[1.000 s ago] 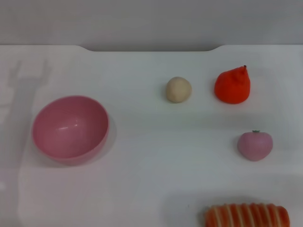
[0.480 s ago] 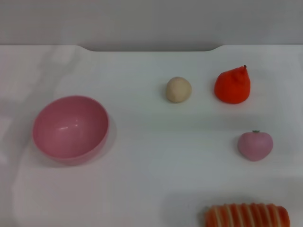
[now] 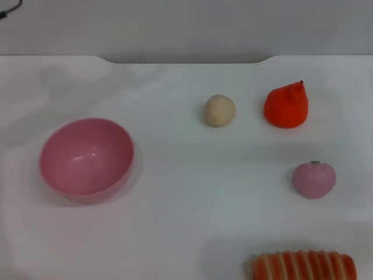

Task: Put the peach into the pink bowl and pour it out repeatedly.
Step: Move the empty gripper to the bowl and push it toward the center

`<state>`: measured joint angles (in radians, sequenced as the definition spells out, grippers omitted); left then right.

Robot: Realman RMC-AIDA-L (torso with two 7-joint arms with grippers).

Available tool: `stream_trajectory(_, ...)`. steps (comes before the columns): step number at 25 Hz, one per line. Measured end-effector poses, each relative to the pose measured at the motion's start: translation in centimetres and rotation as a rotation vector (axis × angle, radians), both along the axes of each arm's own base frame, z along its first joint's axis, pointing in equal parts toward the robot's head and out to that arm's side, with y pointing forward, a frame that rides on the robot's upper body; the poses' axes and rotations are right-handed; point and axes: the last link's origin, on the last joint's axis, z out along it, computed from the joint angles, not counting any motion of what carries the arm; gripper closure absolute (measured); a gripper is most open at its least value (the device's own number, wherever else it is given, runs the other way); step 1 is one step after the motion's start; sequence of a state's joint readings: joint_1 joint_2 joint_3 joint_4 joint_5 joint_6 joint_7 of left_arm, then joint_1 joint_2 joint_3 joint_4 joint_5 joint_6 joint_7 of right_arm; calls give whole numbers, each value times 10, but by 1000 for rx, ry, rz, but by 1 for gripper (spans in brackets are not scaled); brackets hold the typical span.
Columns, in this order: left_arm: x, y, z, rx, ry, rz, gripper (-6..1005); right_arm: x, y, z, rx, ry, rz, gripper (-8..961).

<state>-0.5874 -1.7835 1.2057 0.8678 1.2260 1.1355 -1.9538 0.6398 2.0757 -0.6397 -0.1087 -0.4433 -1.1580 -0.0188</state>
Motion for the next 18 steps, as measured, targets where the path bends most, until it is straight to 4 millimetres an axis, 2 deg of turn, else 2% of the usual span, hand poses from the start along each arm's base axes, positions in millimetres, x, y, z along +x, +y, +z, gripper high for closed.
stream_trajectory(3, 8, 2, 9, -81, 200, 46, 235, -2, 1, 0, 0, 0, 4, 282)
stream_trajectory(7, 12, -2, 6, -182, 462, 136, 239, -3, 2, 2, 5, -2, 12, 282)
stream_trajectory(13, 8, -11, 5, -231, 707, 287, 245, -5, 3, 3, 9, 19, 27, 282)
stream_trajectory(18, 5, -25, -9, -261, 838, 364, 251, -7, 4, 3, 9, 19, 31, 282)
